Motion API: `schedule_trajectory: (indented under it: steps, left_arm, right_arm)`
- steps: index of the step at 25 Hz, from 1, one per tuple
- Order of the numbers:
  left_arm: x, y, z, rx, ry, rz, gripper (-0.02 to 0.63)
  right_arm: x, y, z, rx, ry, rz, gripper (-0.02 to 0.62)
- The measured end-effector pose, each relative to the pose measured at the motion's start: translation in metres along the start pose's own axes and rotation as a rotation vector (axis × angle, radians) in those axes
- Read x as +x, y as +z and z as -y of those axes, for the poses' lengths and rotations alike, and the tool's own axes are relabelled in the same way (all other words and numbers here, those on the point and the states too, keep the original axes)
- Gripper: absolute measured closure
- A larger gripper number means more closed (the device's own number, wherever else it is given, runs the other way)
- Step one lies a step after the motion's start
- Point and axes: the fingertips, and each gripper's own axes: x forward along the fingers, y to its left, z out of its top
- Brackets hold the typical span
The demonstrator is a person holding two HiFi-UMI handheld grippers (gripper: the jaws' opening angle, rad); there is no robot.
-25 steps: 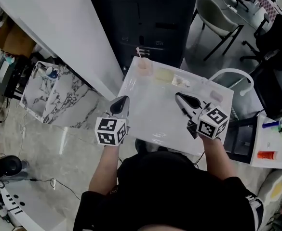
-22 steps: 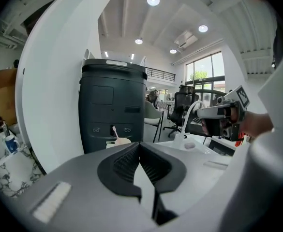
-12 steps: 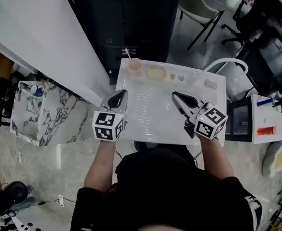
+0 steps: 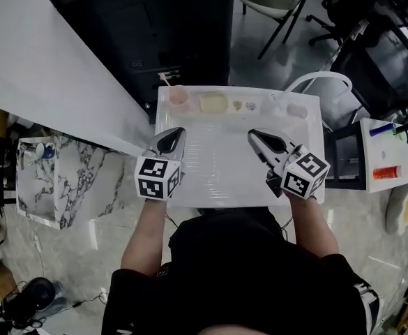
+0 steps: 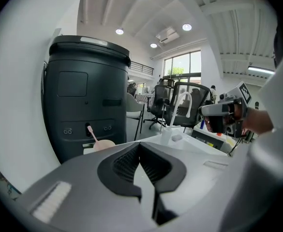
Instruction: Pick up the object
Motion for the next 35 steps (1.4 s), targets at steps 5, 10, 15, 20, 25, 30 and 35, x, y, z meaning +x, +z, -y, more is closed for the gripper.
schedule_trajectory:
  steps: [5,10,15,20,25,30,35]
  left_arm:
    - [0.027,-0.008,0.004,-0.002,-0.011,-0.053,0.594]
    - [0.054,-0.015,0.000,-0.012,-0.012,-0.091,0.594]
    - [0.077,-0.024,0.001,-0.067,-0.030,-0.120,0.592]
    - [0.094,-0.036,0.002,-0.099,-0.046,-0.158,0.592]
    - [0.105,-0.049,0.002,-0.121,-0.045,-0.190,0.592]
    - [0.118,-0.065,0.002,-0.118,-0.038,-0.232,0.592]
    - [0.139,-0.086,0.008,-0.049,-0.056,-0.307,0.571]
  right_arm:
    - [-0.004,-0.003,0.021,0.019,-0.006,-0.010,0.583]
    - [-0.003,-0.010,0.038,0.042,0.002,-0.027,0.583]
    - [0.001,-0.014,0.051,0.057,0.014,-0.035,0.583]
    - [0.003,-0.019,0.054,0.064,0.026,-0.052,0.583]
    - [-0.001,-0.025,0.061,0.075,0.019,-0.061,0.583]
    - [-0.009,-0.028,0.067,0.089,0.011,-0.061,0.583]
    - [-0.014,-0.038,0.073,0.106,0.005,-0.072,0.583]
